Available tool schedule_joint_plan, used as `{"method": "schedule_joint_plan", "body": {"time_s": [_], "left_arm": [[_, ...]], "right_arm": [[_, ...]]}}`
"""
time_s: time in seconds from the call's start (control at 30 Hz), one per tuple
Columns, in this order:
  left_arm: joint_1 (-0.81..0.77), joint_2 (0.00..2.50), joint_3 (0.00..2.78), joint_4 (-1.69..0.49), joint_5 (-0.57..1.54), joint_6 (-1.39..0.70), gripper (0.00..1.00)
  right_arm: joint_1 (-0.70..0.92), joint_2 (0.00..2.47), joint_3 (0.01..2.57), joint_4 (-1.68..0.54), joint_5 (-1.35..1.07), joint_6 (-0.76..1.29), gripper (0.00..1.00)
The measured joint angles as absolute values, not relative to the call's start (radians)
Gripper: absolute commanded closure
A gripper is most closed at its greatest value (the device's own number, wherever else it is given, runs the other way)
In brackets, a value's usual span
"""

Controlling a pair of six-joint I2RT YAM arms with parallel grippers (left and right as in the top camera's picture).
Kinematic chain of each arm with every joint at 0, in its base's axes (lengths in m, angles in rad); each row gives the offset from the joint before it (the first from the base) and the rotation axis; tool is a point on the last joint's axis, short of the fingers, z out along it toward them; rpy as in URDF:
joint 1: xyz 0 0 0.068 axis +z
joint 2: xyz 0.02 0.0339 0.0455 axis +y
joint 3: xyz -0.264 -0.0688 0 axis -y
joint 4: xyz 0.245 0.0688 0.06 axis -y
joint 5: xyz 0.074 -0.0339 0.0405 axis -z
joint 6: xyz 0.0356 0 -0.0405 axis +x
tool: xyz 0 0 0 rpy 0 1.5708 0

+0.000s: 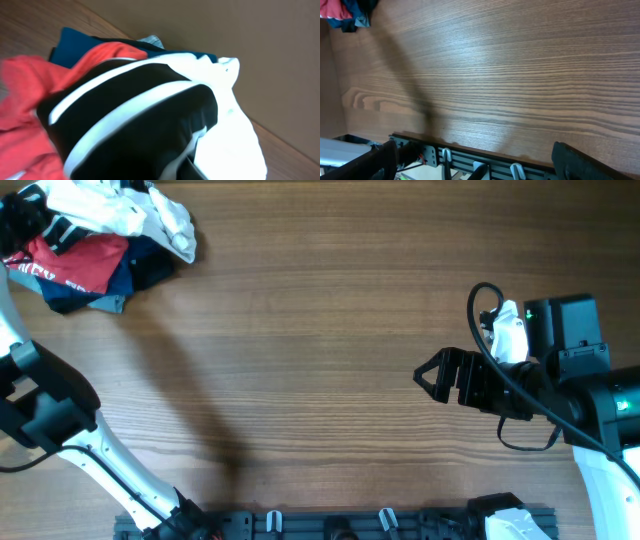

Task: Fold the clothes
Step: 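Carry the folded shirt with the left gripper to the top-left clothes pile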

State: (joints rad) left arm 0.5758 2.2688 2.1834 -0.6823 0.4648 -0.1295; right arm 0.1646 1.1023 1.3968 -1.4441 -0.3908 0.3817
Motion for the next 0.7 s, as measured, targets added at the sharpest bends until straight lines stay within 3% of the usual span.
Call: {"method": "schedule_joint_plan", "body": {"time_s": [0.1, 0.17, 0.23, 0.7], "left_arm": [[0.595, 2.269, 2.183, -0.682, 0.457, -0.124, 0.65], [0.603, 2.269, 2.181, -0.681, 0.429, -0.122, 0.58], [0.612, 2.269, 2.166, -0.676, 0.393, -0.123, 0.37], [0.607, 2.174, 2.125, -0.713, 0.334, -0.296, 0.12]], "right_arm": [[0.165, 1.102, 1.397, -1.45, -0.391, 0.382, 0.01], [0.165, 1.102, 1.397, -1.451, -0.391, 0.382, 0.01], [0.165, 1.102, 1.397, -1.452, -0.391, 0.382, 0.01], [0.165, 1.102, 1.397, -1.444, -0.376, 0.38, 0.01]]}}
